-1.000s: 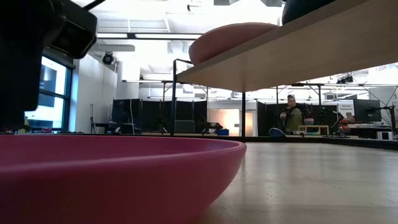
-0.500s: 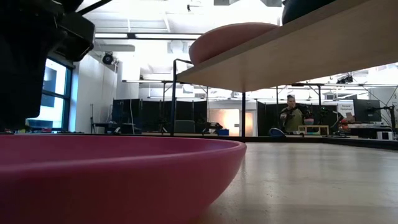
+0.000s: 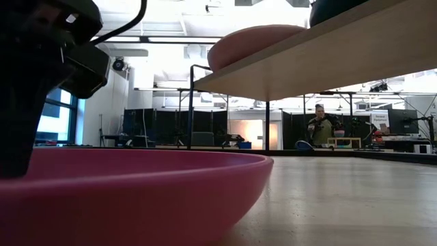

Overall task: Place and stack plates onto a shelf
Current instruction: Stack the dark pink plate on the black plate

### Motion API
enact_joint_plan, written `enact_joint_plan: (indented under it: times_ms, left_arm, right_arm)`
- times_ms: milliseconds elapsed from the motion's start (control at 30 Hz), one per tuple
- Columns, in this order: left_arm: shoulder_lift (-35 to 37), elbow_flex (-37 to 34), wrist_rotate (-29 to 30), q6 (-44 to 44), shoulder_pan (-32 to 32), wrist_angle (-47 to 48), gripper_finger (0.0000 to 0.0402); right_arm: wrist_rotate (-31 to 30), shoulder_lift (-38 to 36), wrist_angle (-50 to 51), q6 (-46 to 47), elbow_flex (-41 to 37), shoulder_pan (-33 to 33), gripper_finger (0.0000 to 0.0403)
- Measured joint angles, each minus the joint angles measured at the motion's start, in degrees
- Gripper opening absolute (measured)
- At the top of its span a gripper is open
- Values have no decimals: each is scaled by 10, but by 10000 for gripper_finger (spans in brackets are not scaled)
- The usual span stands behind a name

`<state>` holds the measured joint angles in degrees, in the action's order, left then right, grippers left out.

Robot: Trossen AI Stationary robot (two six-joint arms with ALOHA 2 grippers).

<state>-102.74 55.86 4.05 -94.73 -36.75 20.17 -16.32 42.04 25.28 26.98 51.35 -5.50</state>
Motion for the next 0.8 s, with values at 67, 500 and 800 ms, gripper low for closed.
enact_joint_plan:
  times_ms: [67,500,800]
  left_arm:
    - [0,0,-2,-1,0,2,121]
    - [155,-2,38,40,3,198,4]
    - [400,-2,199,27,21,311,2]
  right_arm:
    - [0,0,1,0,0,0,245]
    - [19,0,2,26,0,0,245]
    - [33,0,2,32,0,0,245]
